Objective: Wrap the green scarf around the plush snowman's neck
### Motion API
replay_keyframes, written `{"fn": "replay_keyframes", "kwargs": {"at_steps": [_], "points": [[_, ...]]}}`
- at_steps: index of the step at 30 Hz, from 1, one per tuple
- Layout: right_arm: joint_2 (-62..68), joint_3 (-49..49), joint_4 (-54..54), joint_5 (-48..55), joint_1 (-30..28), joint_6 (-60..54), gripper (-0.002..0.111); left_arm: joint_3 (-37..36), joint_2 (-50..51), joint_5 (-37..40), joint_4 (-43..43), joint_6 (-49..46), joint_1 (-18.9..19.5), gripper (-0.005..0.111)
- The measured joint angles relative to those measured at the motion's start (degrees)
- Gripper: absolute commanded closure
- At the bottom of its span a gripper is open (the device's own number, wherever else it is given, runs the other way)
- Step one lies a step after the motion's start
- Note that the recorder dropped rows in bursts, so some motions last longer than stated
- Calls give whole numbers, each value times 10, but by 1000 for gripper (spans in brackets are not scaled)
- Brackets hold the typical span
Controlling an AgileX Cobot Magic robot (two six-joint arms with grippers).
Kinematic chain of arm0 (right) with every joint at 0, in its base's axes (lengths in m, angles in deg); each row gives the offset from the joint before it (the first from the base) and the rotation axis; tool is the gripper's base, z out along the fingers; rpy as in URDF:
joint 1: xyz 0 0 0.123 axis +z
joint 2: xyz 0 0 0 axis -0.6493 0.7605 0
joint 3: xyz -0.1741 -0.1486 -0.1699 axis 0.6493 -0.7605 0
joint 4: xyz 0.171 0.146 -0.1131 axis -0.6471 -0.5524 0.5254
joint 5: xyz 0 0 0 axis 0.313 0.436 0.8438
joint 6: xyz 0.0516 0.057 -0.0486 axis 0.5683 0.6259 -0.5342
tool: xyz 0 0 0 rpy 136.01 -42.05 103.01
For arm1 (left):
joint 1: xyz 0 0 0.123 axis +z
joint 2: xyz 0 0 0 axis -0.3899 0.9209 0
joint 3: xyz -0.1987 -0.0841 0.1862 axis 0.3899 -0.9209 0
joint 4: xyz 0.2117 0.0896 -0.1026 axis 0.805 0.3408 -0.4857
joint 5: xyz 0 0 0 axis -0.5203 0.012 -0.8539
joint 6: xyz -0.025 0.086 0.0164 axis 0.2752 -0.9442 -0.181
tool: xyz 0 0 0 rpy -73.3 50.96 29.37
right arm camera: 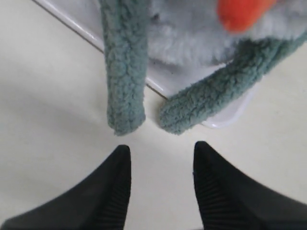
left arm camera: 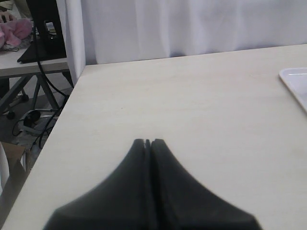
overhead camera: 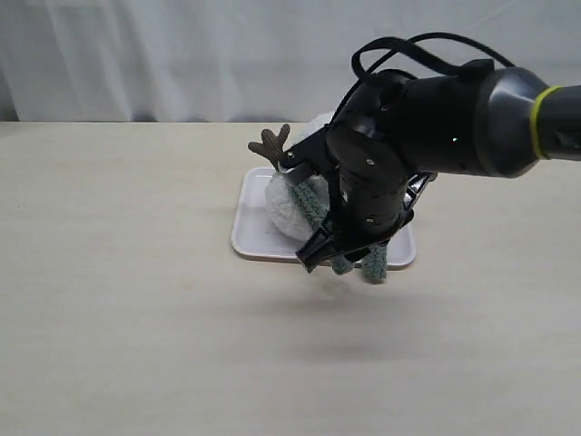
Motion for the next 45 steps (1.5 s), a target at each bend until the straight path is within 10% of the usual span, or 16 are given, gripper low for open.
{"fn": "replay_keyframes", "kwargs": {"at_steps": [6, 27, 45], "points": [[-27, 0, -14, -81, 0, -1, 105, 0, 0, 0, 0, 0, 0, 107], [22, 0, 29, -365, 0, -1, 104, 0, 0, 0, 0, 0, 0, 107], [52, 46, 256, -250, -3, 193, 104, 0, 0, 0, 0, 0, 0, 107]]}}
